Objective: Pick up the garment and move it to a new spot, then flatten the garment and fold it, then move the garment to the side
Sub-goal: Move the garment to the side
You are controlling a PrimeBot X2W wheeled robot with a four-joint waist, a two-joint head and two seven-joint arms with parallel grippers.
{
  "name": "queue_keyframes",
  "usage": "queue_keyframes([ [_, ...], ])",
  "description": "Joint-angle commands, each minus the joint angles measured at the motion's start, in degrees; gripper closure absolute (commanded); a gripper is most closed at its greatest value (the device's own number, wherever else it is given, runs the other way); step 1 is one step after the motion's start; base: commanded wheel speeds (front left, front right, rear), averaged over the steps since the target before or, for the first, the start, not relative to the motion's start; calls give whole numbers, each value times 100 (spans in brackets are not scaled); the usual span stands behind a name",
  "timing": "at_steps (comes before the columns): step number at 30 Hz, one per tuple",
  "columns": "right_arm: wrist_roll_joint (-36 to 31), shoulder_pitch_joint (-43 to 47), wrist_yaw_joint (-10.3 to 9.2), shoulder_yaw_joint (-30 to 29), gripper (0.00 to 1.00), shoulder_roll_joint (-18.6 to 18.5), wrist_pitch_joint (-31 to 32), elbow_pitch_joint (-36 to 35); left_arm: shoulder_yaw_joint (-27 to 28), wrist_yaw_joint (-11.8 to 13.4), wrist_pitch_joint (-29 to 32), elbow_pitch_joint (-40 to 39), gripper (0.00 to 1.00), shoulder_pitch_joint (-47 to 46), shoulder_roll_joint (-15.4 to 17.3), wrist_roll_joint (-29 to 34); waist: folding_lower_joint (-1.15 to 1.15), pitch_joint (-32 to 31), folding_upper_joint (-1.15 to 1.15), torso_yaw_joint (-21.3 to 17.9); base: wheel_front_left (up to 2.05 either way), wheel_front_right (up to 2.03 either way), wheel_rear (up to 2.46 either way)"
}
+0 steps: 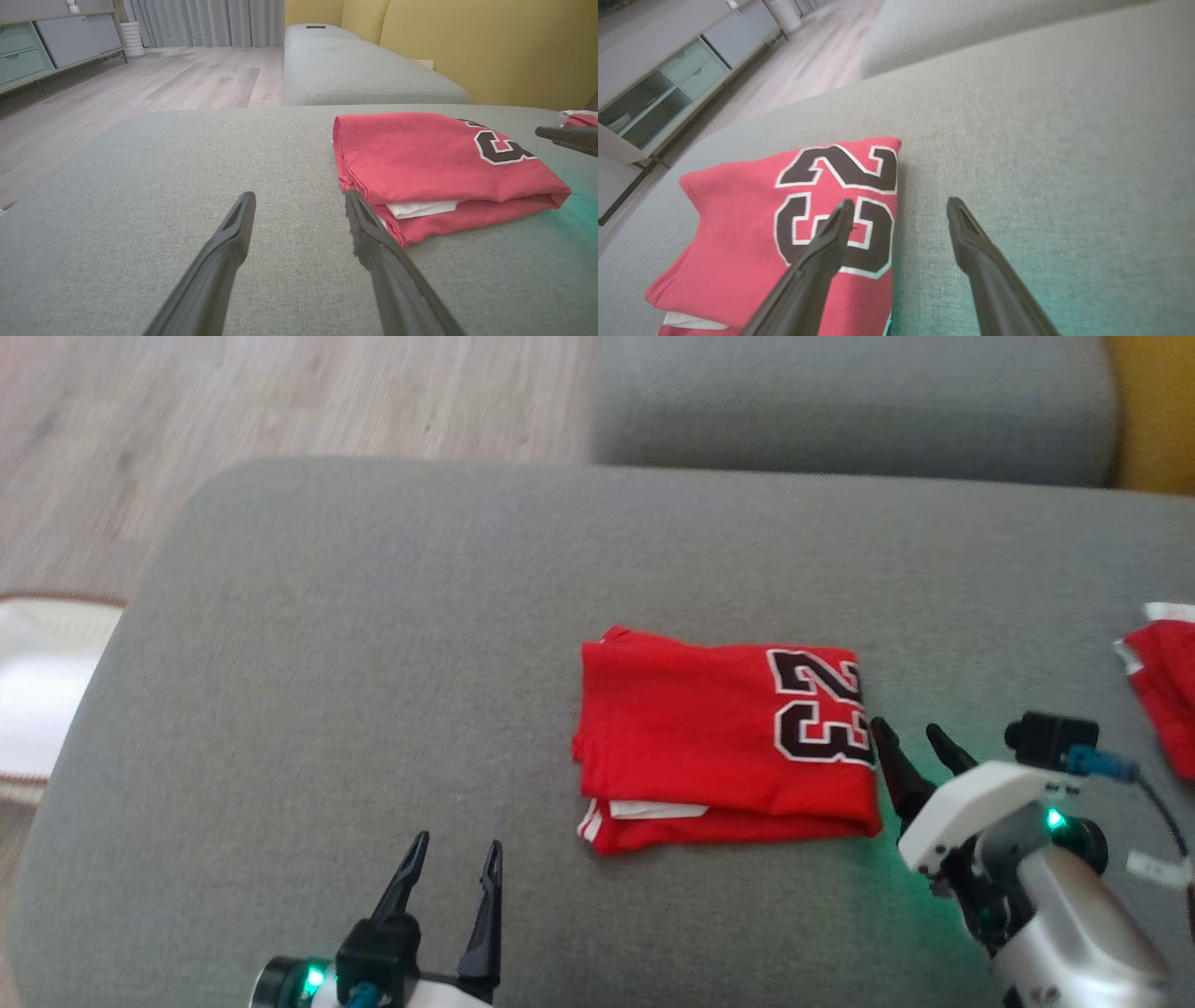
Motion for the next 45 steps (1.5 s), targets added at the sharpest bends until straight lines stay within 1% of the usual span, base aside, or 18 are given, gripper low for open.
queue_keyframes([
  [1,191,-238,-5,175,0,-70,123,-66,121,35,-71,-149,0,-307,-52,18,0,117,0,104,0,0,0],
  [4,660,-443,-5,292,0,-132,411,178,56,63,-71,-113,0,-392,-53,10,0,185,0,146,0,0,0],
  [7,934,-567,-5,526,0,-171,653,460,16,86,-71,-80,0,-459,-53,-1,0,229,0,173,0,0,0],
  [8,1013,-594,-5,613,25,-180,725,542,-1,89,-71,-65,0,-478,-53,2,0,234,0,182,0,0,0],
  [9,1076,-624,-5,668,84,-203,725,608,-18,88,-71,-54,0,-498,-53,7,0,241,0,192,0,0,0],
  [10,1125,-656,-5,712,100,-228,690,662,-32,88,-71,-48,0,-519,-53,10,0,250,0,199,0,0,0],
  [13,1178,-760,-5,867,100,-331,527,747,-5,131,-71,-72,0,-538,-53,8,0,261,0,93,0,0,0],
  [17,1022,-1023,-5,971,100,-711,288,914,-1,109,-71,-76,0,-531,-53,11,0,282,0,-256,0,0,0],
  [22,814,-1527,-5,1033,100,-1386,350,986,-40,106,-71,-106,0,-637,-53,7,0,410,0,-798,0,0,0],
  [27,507,-2144,-5,1013,100,-2124,441,971,-106,102,-71,-114,0,-887,-53,30,0,644,0,-1206,0,0,0],
  [31,271,-2623,-5,867,100,-2496,465,1050,-150,108,-71,-103,0,-1081,-53,42,0,843,0,-1399,0,0,0],
  [35,71,-2933,-5,677,100,-2670,427,1199,-172,117,-71,-90,0,-1204,-53,53,0,961,0,-1466,0,0,0],
  [36,-98,-3110,-5,518,100,-2752,362,1368,-179,120,-71,-78,0,-1264,-53,56,0,1007,0,-1484,0,0,0],
  [37,-219,-3187,-5,440,65,-2782,322,1484,-180,121,-71,-66,0,-1286,-53,55,0,1017,0,-1488,0,0,0],
  [38,-370,-3250,-5,368,0,-2804,259,1609,-183,120,-71,-51,0,-1303,-53,52,0,1019,0,-1485,0,0,0],
  [40,-657,-3308,-5,273,0,-2727,112,1804,-182,129,-71,-33,0,-1313,-53,6,0,957,0,-1460,0,0,0],
  [41,-745,-3303,-5,234,0,-2615,30,1854,-164,152,-71,-38,0,-1298,-53,-51,0,908,0,-1448,0,0,0],
  [45,-861,-2993,-5,119,0,-2014,-380,1887,-61,212,-71,-54,0,-1169,-53,-345,0,552,0,-1364,0,0,0],
])
